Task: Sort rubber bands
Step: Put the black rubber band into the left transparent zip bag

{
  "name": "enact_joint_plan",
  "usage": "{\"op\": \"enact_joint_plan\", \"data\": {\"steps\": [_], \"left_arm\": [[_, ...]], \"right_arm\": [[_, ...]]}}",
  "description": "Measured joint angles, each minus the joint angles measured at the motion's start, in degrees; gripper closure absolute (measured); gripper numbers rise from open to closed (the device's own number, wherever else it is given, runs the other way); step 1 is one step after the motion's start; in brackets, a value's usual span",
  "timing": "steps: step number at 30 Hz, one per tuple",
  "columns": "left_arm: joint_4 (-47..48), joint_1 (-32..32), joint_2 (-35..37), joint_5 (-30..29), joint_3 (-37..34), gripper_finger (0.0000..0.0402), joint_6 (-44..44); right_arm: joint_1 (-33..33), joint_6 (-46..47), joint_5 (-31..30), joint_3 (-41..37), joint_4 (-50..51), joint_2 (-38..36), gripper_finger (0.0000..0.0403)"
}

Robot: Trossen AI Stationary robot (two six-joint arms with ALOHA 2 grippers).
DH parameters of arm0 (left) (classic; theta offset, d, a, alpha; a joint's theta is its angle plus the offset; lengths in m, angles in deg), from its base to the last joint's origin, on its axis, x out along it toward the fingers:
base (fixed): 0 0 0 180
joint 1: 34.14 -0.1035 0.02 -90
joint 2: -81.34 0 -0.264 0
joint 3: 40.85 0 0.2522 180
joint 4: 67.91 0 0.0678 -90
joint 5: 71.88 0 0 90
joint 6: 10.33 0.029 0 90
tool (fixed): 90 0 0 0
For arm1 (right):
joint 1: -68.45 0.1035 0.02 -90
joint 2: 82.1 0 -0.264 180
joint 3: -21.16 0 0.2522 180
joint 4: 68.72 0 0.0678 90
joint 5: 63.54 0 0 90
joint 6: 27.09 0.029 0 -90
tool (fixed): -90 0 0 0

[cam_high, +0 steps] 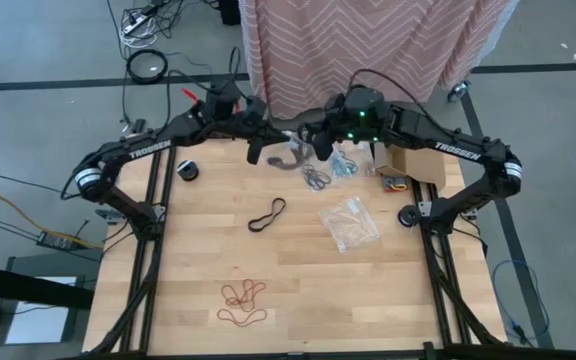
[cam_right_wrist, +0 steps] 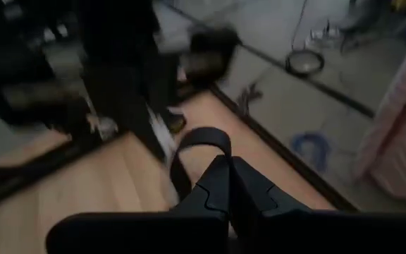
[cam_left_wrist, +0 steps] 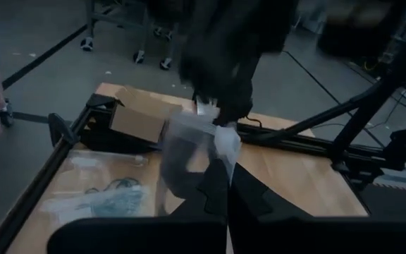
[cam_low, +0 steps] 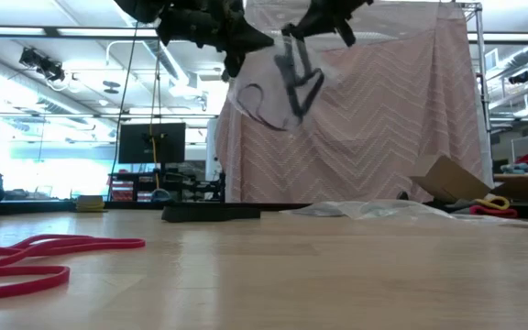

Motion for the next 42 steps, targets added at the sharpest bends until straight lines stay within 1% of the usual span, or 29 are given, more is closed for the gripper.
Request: {"op": "enact_joint_plan", "data": {"steps": [3, 6, 9, 17, 20, 24, 26, 29, 32, 34, 36, 39, 42], "left_arm": [[1.2, -0.8, 0.9, 0.5, 2.0, 0.0402, 0.8], [3.6, -1.6, 1.2, 2.8, 3.6, 0.0402, 1.4], [4.4, -1.7, 1.2, 4.2, 4.4, 0.0402, 1.6], [7.3, -1.7, 1.0, 3.9, 4.4, 0.0402, 2.1], [7.4, -1.3, 1.0, 3.8, 4.4, 0.0402, 2.1], [7.5, -0.3, 1.0, 4.0, 4.4, 0.0402, 2.1], [7.9, 0.3, 1.0, 4.0, 4.4, 0.0402, 2.1], [8.3, 1.2, 0.3, 4.2, 4.4, 0.0402, 2.0], [12.4, 1.8, -0.5, 4.2, 4.3, 0.0402, 3.0], [15.7, 2.1, -0.9, 4.2, 4.4, 0.0402, 4.3], [18.4, 2.4, -1.5, 4.4, 4.3, 0.0402, 6.3], [19.9, 2.6, -1.8, 5.8, 4.4, 0.0402, 7.2], [18.9, 3.2, -2.2, 5.9, 4.4, 0.0402, 7.7]], "right_arm": [[-0.2, 0.1, 1.7, 0.0, 3.9, -0.2, 0.0403], [-0.8, 0.0, 5.2, 0.0, 6.1, -0.2, 0.0403], [-1.1, -0.8, 8.5, 0.0, 5.3, -0.2, 0.0403], [-0.7, -3.8, 15.1, 0.0, 4.4, 0.1, 0.0403], [-0.4, -3.9, 15.6, 0.0, 4.8, 1.1, 0.0403], [0.0, -4.0, 19.8, 0.1, 3.8, 4.6, 0.0403], [0.8, -4.0, 20.6, 0.0, 3.4, 6.6, 0.0403], [1.8, -4.3, 20.2, 0.0, 1.3, 8.9, 0.0403], [2.5, -5.5, 20.1, 0.0, -1.0, 10.3, 0.0401], [3.0, -8.3, 21.4, -0.1, -1.9, 10.4, 0.0389], [3.5, -11.7, 22.5, 0.0, -3.4, 10.6, 0.0369], [3.8, -15.0, 25.3, 0.0, -3.8, 11.1, 0.0325], [3.8, -15.2, 26.7, 0.0, -3.8, 11.8, 0.0275]]}}
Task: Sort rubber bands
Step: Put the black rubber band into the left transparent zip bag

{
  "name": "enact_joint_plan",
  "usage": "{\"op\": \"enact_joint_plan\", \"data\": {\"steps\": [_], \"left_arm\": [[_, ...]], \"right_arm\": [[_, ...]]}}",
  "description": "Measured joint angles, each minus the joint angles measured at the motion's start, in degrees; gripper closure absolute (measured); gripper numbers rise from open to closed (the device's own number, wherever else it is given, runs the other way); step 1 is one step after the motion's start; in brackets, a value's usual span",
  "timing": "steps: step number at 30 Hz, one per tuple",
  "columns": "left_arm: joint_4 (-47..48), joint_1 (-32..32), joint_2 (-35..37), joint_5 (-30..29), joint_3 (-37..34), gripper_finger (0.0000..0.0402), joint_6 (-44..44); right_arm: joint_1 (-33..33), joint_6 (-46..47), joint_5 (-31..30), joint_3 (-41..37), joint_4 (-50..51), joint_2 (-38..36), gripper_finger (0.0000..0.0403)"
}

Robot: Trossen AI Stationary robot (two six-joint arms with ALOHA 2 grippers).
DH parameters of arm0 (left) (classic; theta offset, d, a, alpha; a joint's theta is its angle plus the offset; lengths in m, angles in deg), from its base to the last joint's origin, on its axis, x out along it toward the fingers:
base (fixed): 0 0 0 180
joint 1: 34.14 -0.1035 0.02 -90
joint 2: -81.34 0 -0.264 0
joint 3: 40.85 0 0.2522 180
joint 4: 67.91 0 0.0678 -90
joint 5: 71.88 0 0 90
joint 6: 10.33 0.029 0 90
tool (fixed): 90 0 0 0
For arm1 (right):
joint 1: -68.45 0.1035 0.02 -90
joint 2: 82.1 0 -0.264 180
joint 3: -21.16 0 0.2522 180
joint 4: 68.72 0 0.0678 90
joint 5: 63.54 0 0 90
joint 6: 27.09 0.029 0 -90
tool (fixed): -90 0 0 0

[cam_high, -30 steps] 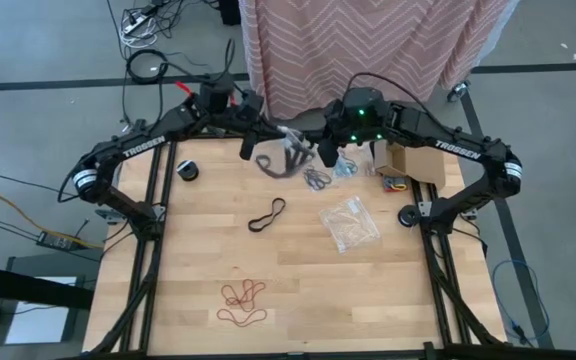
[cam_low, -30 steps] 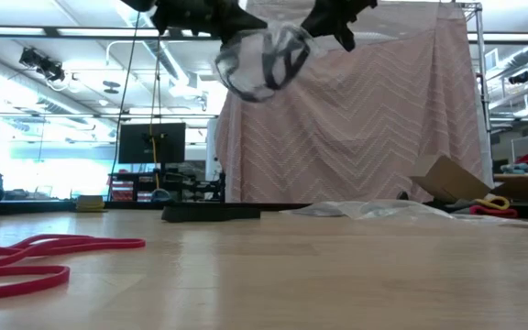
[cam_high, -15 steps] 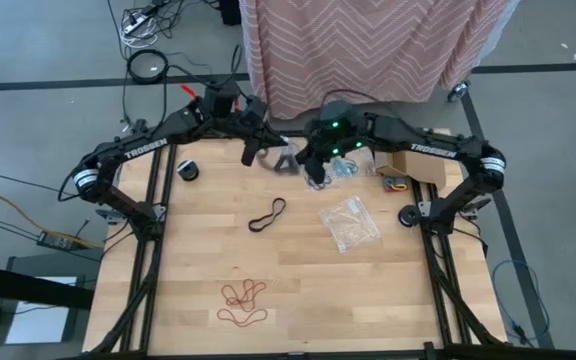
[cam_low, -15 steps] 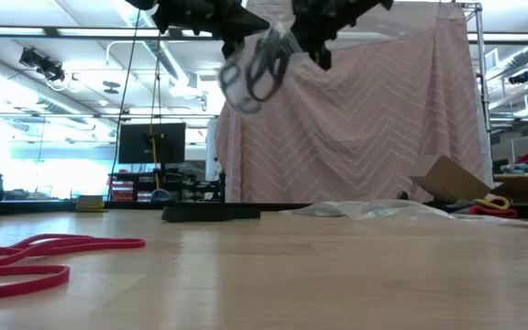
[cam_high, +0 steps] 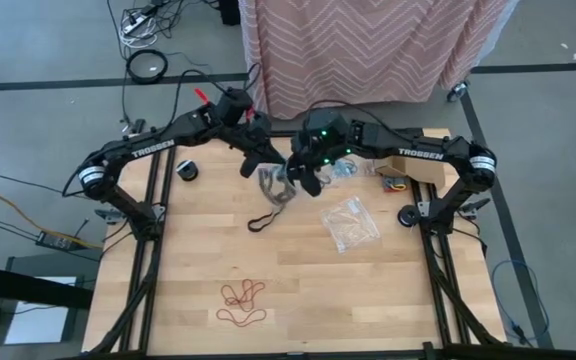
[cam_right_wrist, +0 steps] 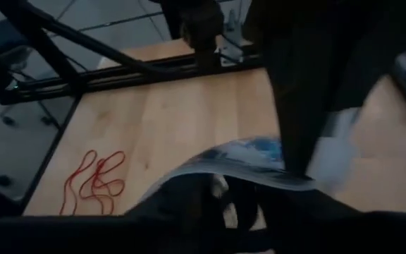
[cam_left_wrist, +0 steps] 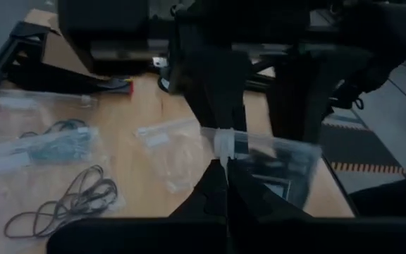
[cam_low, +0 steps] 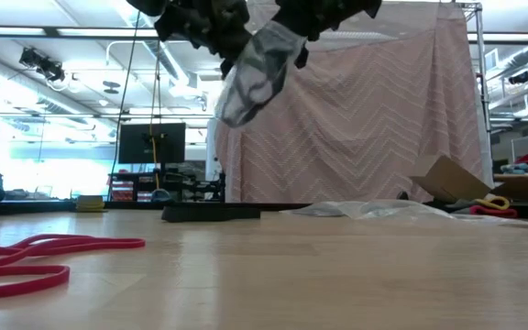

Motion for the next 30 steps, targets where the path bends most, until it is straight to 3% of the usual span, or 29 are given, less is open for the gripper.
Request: {"op": "enact_joint_plan", "data": {"steps": [4, 7, 16, 30], "left_arm": [[0.2, 0.6, -0.9, 0.3, 0.0, 0.0402, -0.9], [0.5, 1.7, -1.6, 1.5, 0.0, 0.0402, -0.9], [1.5, 1.8, -1.8, 0.7, 0.1, 0.0402, 0.3], [3.3, -1.2, -1.3, 0.4, 0.0, 0.0402, 1.7]], "right_arm": [[-0.4, 2.2, 1.6, -0.1, -0.3, 1.0, 0.0224], [-0.5, 2.5, 0.8, -0.2, -0.3, 1.0, 0.021], [-1.2, 4.5, 3.4, -0.1, 3.5, 0.8, 0.0234], [-0.8, 4.8, -2.0, 0.0, 4.3, -3.3, 0.0235]]}}
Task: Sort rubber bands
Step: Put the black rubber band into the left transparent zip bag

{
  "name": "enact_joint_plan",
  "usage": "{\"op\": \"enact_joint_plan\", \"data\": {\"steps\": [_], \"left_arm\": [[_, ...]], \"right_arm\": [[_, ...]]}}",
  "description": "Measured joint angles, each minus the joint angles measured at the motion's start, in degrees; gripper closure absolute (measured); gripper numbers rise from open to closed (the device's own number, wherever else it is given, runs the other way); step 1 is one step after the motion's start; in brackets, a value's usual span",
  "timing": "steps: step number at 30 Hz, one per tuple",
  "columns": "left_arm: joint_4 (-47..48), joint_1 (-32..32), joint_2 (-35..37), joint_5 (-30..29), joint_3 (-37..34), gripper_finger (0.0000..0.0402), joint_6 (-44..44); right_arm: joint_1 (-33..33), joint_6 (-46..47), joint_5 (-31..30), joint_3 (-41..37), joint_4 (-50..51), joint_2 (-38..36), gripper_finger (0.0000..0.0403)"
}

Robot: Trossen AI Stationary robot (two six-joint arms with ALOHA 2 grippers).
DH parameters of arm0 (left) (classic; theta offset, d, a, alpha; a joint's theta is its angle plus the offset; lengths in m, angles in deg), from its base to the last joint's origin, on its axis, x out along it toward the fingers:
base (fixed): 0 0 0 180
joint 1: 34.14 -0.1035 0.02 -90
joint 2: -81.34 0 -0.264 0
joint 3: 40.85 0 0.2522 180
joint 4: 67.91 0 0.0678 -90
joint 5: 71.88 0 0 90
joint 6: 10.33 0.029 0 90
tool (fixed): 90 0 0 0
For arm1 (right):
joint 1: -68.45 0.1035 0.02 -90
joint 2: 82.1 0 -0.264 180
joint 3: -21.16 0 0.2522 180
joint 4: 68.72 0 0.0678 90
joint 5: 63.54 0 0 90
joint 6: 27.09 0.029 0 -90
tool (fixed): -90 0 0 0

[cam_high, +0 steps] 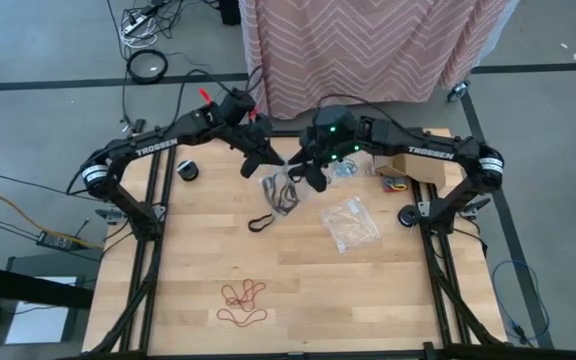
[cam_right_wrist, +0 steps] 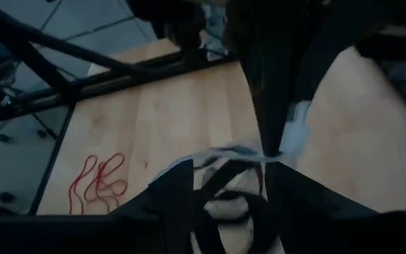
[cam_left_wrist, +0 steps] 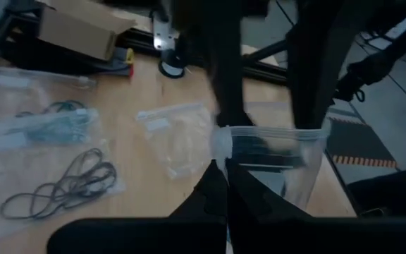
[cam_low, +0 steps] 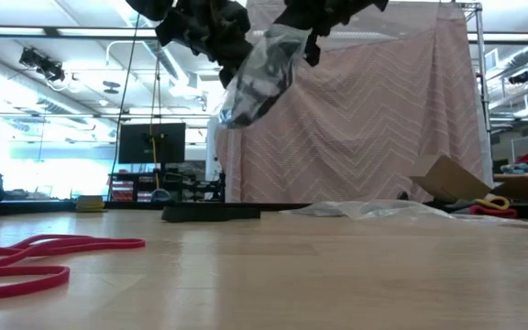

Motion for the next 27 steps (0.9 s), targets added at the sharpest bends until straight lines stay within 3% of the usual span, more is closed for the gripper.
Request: {"op": "enact_joint_plan", "data": {"steps": [5, 12, 27], "left_arm": [[0.2, -1.4, 0.1, -0.8, 0.0, 0.0402, 0.0], [0.1, -2.9, 0.1, -0.4, 0.0, 0.0402, 0.0], [0.0, -2.9, 0.1, 1.6, 2.5, 0.0402, 0.0]], "right_arm": [[-0.8, -0.9, -1.2, 0.0, -0.5, -4.6, 0.0235], [-2.5, -1.9, -7.8, 0.0, -1.6, -11.1, 0.0235], [-2.4, 2.0, -8.6, 0.0, -4.1, -11.8, 0.0235]]}}
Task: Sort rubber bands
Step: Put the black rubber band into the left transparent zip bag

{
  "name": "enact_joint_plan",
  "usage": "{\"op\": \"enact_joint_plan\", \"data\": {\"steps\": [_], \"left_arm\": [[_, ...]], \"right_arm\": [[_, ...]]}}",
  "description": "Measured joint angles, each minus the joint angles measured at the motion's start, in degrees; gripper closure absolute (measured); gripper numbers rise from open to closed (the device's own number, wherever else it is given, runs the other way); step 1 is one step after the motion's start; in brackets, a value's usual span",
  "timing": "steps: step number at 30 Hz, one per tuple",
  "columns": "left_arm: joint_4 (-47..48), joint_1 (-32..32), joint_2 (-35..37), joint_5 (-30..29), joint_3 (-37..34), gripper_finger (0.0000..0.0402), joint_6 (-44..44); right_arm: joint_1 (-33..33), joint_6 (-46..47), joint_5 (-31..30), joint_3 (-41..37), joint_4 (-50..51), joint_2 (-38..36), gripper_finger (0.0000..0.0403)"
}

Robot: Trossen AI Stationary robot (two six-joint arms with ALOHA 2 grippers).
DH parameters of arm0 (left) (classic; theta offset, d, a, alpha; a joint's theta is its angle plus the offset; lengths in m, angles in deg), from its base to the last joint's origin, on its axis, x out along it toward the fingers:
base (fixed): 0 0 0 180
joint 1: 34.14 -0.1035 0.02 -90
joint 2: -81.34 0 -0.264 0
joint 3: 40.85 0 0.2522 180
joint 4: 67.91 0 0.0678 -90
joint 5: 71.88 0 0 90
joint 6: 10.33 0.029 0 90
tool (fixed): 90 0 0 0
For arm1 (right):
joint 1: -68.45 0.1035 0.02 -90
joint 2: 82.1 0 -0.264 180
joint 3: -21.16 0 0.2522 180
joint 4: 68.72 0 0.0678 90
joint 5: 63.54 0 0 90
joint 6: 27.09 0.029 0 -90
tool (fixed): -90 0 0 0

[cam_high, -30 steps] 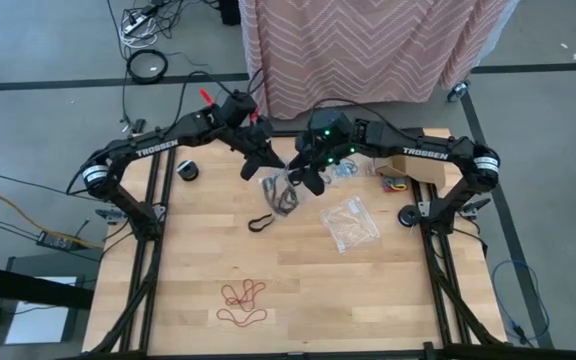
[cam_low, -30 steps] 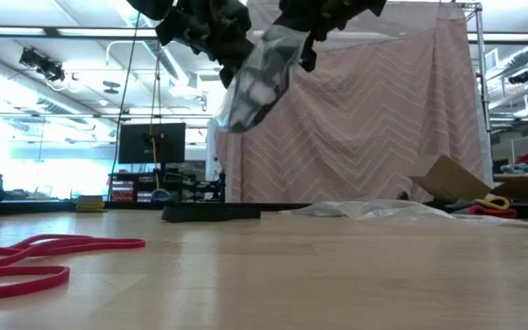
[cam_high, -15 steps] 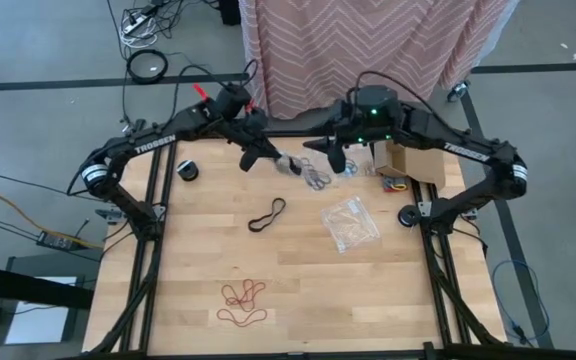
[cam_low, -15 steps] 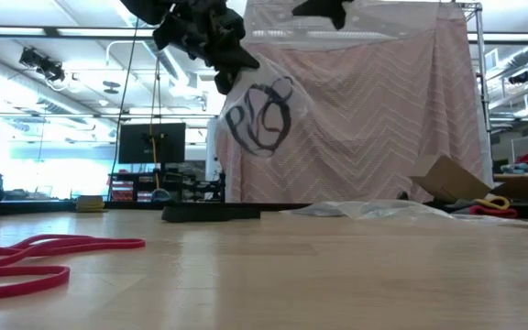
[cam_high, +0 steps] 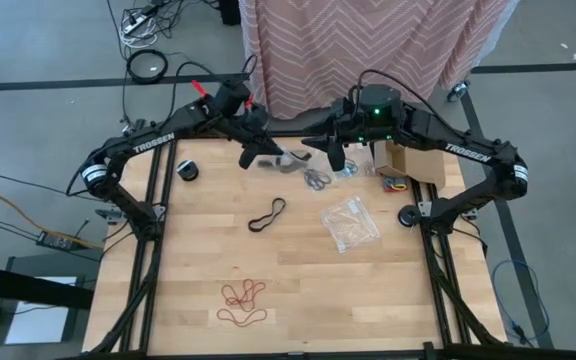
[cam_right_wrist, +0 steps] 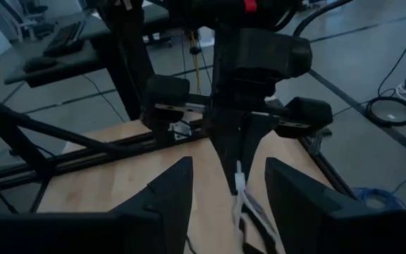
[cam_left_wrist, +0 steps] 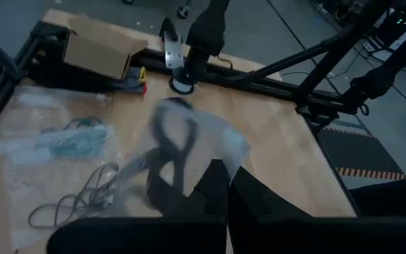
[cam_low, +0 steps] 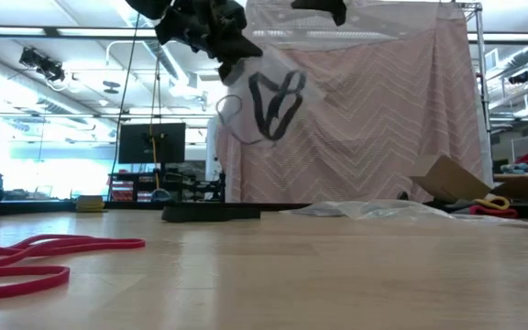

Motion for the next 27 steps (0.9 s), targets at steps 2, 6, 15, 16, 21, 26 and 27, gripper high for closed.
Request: {"op": "enact_joint_plan", "data": {"steps": [2, 6, 15, 16, 21, 26, 27], "left_arm": [[0.2, 0.0, 0.0, 0.6, 1.3, 0.0402, 0.0], [1.9, -0.2, 0.0, 0.8, 4.4, 0.0402, 0.1], [14.0, -1.9, 1.0, -6.0, 7.9, 0.0402, 5.4], [14.8, -2.1, 1.4, -6.9, 7.9, 0.0402, 5.4], [16.0, -3.4, 2.8, -9.1, 7.9, 0.0402, 2.8], [16.3, -4.1, 4.1, -11.7, 7.9, 0.0402, 0.2], [16.5, -4.2, 4.1, -12.2, 7.9, 0.0402, -0.1]], "right_arm": [[0.0, 0.0, 0.0, 0.0, -0.8, 0.0, 0.0235], [0.0, 0.0, 0.0, 0.0, -1.3, 0.0, 0.0235], [0.0, 0.0, 0.0, 0.0, -1.3, 0.0, 0.0235], [0.0, 0.0, 0.0, 0.0, -1.3, 0.0, 0.0235], [0.0, -0.1, 0.0, 0.0, -1.2, 0.0, 0.0235], [0.0, -0.1, 0.0, 0.0, -1.2, 0.0, 0.0235], [0.0, -0.1, 0.0, 0.0, -1.2, 0.0, 0.0235]]}}
